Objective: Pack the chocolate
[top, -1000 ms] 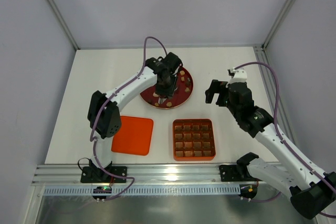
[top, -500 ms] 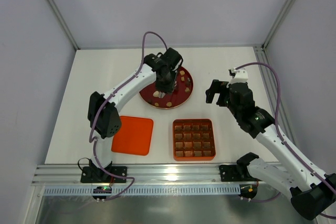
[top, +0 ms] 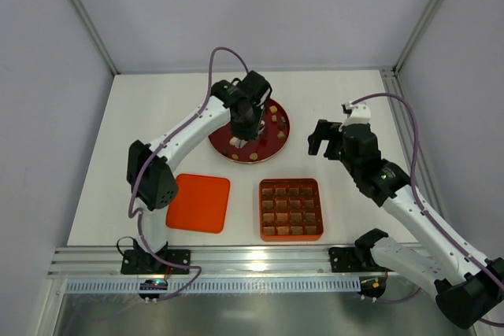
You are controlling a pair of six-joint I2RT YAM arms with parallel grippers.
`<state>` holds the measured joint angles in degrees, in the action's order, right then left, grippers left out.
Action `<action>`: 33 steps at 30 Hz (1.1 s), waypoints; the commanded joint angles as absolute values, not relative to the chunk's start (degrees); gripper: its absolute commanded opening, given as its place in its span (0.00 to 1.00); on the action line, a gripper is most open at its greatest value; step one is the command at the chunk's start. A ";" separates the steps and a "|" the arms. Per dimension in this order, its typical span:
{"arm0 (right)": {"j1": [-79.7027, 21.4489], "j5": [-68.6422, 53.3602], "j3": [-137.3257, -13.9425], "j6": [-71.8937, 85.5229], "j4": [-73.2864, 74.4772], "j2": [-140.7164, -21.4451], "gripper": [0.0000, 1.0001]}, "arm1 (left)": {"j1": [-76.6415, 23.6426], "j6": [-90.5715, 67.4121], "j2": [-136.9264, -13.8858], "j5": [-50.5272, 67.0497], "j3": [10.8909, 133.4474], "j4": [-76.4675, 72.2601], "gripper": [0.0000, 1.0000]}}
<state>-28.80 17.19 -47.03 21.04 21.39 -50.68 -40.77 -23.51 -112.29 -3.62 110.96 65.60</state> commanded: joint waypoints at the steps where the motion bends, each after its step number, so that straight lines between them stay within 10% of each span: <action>1: -28.74 17.58 -47.46 20.30 18.90 -51.41 1.00 | -41.39 -23.29 -105.83 -1.58 110.57 66.27 0.25; 33: -28.83 19.25 -49.48 21.36 18.90 -54.76 1.00 | -50.09 -26.54 -81.65 6.41 89.74 68.82 0.25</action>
<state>-28.80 17.72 -47.27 20.91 20.60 -54.70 -49.01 -25.63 -84.03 4.67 91.13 68.66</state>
